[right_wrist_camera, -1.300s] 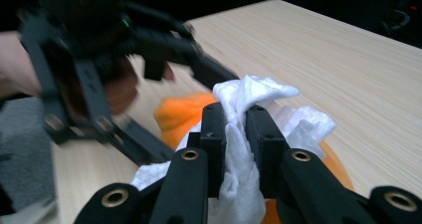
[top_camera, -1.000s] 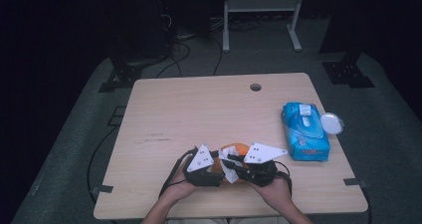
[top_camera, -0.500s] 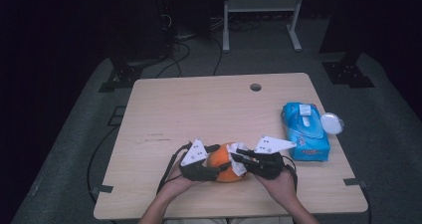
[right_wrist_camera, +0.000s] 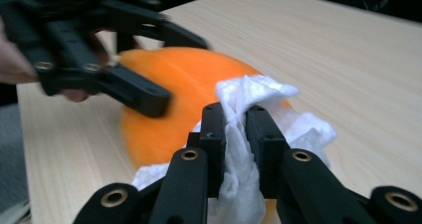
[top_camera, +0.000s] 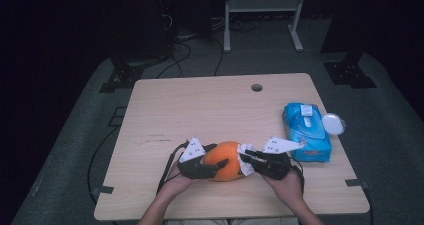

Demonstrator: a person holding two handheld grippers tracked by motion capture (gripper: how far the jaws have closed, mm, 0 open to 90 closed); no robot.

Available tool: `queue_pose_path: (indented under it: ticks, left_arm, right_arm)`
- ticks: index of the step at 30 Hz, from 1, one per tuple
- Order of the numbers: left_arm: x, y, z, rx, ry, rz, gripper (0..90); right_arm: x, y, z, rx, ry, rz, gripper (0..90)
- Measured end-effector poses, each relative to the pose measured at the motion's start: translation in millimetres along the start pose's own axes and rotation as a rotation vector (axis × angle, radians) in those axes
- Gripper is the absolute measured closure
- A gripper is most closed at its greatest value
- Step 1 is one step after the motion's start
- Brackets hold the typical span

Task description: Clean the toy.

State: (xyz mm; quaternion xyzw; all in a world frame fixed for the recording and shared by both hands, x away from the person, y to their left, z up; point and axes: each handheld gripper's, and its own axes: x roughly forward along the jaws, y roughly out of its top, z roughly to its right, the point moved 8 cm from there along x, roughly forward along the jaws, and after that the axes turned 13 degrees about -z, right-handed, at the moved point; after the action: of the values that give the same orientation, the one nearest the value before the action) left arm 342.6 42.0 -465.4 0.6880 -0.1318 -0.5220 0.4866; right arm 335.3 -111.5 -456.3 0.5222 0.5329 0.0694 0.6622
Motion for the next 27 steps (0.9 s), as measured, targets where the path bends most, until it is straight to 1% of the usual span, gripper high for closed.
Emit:
queue_pose_path:
  ticks: [1,3,4,5,7,8,9,11,12,13,14,15,17,18,19,20,21,23,24,25,26,27]
  left_arm:
    - [-0.3,-0.3,-0.1,-0.003,0.002,-0.004,35.7]
    - [-1.0,-0.8,0.1,-0.004,0.003,-0.005,35.7]
    - [-1.4,-1.1,0.5,-0.003,0.002,-0.003,35.8]
    - [-1.6,-1.3,0.7,-0.004,0.005,-0.002,35.7]
    - [-1.7,-1.8,0.7,-0.003,0.008,0.002,35.7]
    - [-1.5,-1.9,0.6,-0.003,0.006,0.003,35.8]
    - [-1.2,-1.7,0.6,-0.003,0.007,0.003,35.7]
    - [-1.1,-1.5,0.4,-0.001,0.008,0.0,35.8]
    - [-1.5,-1.5,0.1,-0.003,0.008,0.0,35.7]
    - [-1.9,-1.8,-0.5,-0.005,0.006,0.002,35.8]
    - [-2.3,-2.1,-1.0,-0.013,0.003,0.003,35.7]
    - [-2.2,-2.3,-1.5,-0.02,0.002,0.005,35.7]
    - [-2.3,-2.2,-1.1,-0.022,-0.001,0.004,35.7]
    - [-2.2,-1.8,0.2,-0.02,-0.003,0.003,35.8]
    - [-2.2,-0.9,1.7,-0.026,-0.008,0.003,35.8]
    - [-2.4,0.0,4.1,-0.039,-0.019,0.004,35.7]
    - [-2.0,1.3,8.1,-0.034,-0.033,0.011,35.7]
    - [-1.3,4.0,16.2,-0.002,-0.044,0.007,35.4]
    - [-1.5,5.7,18.7,0.005,-0.049,0.005,34.6]
    - [-2.1,7.1,18.9,0.001,-0.052,0.0,31.4]
    - [-3.5,9.3,14.8,-0.02,-0.035,0.005,27.3]
    - [-3.5,10.1,9.6,-0.047,0.003,0.0,20.2]
  right_arm:
    - [0.9,-3.8,7.8,0.023,-0.009,-0.009,78.3]
    - [4.4,-13.3,24.2,0.049,-0.047,-0.048,78.3]
    - [5.4,-16.9,29.2,0.084,-0.032,-0.053,78.2]
    - [5.5,-17.9,31.2,0.104,-0.018,-0.046,78.2]
    - [3.0,-12.1,26.9,0.094,-0.004,-0.028,78.2]
    - [0.2,-6.2,21.9,0.088,0.015,0.0,78.2]
    - [-3.6,1.1,14.4,0.079,0.046,0.032,78.1]
    - [-6.2,6.4,5.8,0.05,0.062,0.044,78.1]
    - [-5.4,6.0,3.7,0.038,0.057,0.036,78.0]
    - [-3.1,3.3,4.3,0.036,0.049,0.025,78.0]
    - [-0.4,-0.8,7.7,0.047,0.045,0.016,78.0]
    - [2.2,-5.6,12.4,0.069,0.04,0.003,78.0]
    - [5.9,-14.1,22.6,0.093,0.006,-0.027,78.0]
    - [6.1,-15.3,24.9,0.112,0.011,-0.028,78.0]
    - [4.9,-13.8,24.4,0.12,0.018,-0.022,77.9]
    - [3.0,-10.2,22.6,0.106,0.01,-0.015,77.8]
    - [0.3,-5.0,19.7,0.093,0.013,0.003,77.7]
    - [-5.1,4.9,13.2,0.083,0.044,0.042,77.6]
    - [-6.0,7.3,11.1,0.072,0.047,0.046,77.6]
    - [-5.5,7.1,9.5,0.064,0.047,0.036,77.6]
    - [-3.7,5.0,9.0,0.057,0.048,0.026,77.6]
    - [-1.2,1.5,8.7,0.061,0.067,0.015,77.6]
